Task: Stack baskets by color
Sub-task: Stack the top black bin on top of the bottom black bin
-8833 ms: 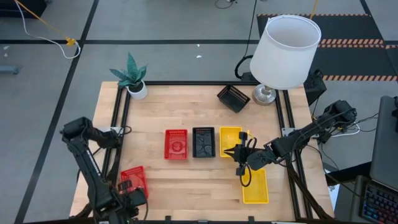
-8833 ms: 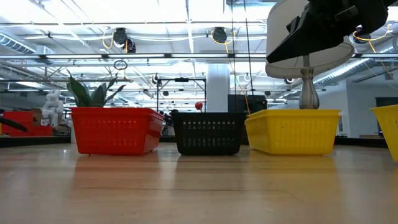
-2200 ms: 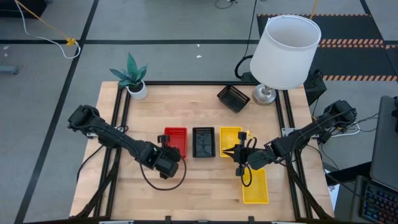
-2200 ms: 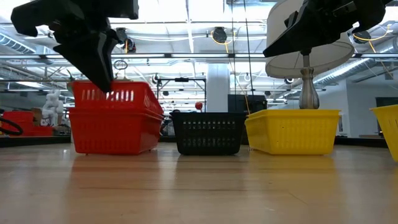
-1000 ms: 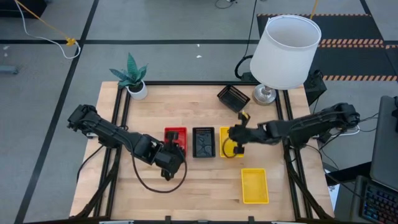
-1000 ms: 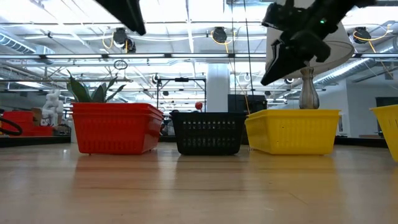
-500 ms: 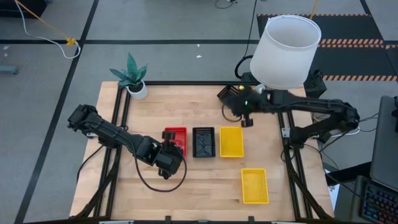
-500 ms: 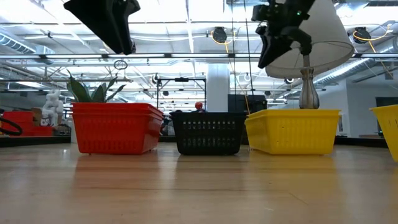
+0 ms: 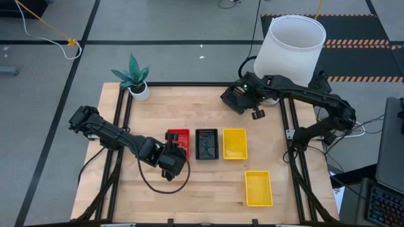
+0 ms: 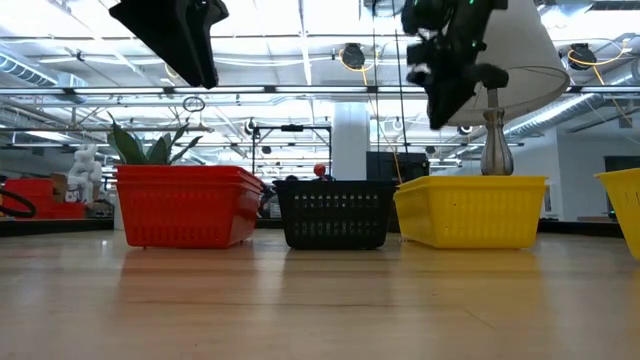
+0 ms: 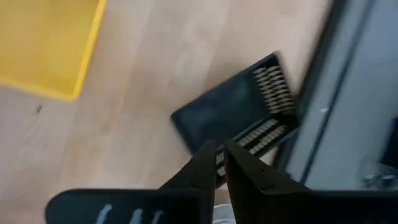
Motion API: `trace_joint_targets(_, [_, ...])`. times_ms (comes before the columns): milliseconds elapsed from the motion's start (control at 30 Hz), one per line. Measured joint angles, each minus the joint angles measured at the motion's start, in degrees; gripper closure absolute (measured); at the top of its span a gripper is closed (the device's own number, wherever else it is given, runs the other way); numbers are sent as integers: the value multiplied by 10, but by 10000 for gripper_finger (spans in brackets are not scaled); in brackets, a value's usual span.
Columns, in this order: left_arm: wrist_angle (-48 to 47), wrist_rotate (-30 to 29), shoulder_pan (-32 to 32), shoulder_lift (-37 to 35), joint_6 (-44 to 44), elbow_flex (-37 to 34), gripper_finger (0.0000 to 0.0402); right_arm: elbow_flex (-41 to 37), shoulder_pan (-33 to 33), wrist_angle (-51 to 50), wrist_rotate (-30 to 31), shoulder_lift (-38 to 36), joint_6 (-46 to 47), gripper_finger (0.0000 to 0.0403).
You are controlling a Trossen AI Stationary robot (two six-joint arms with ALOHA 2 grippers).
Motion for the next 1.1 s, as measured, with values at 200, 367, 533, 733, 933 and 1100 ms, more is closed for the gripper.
trace_joint_targets(200, [0, 0, 5, 0, 0, 0, 270, 0, -33, -46, -11, 66, -15, 350])
trace_joint_targets(367, [0, 0, 5, 0, 2, 0, 270, 0, -50, -42, -10, 111, -19, 329])
trace_joint_targets(533, [0, 1, 0, 0, 3, 0, 270, -1, -55, -32, -10, 151, -22, 314])
trace_joint_targets(733, [0, 2, -1, 0, -7, 0, 270, -1, -55, -28, -9, 184, -30, 297])
trace_joint_targets(933, [0, 2, -9, 0, -15, 0, 270, -1, -55, -16, -9, 205, -31, 276])
trace_joint_targets(1100, [0, 2, -18, 0, -28, 0, 270, -2, -55, -17, -10, 212, -30, 261])
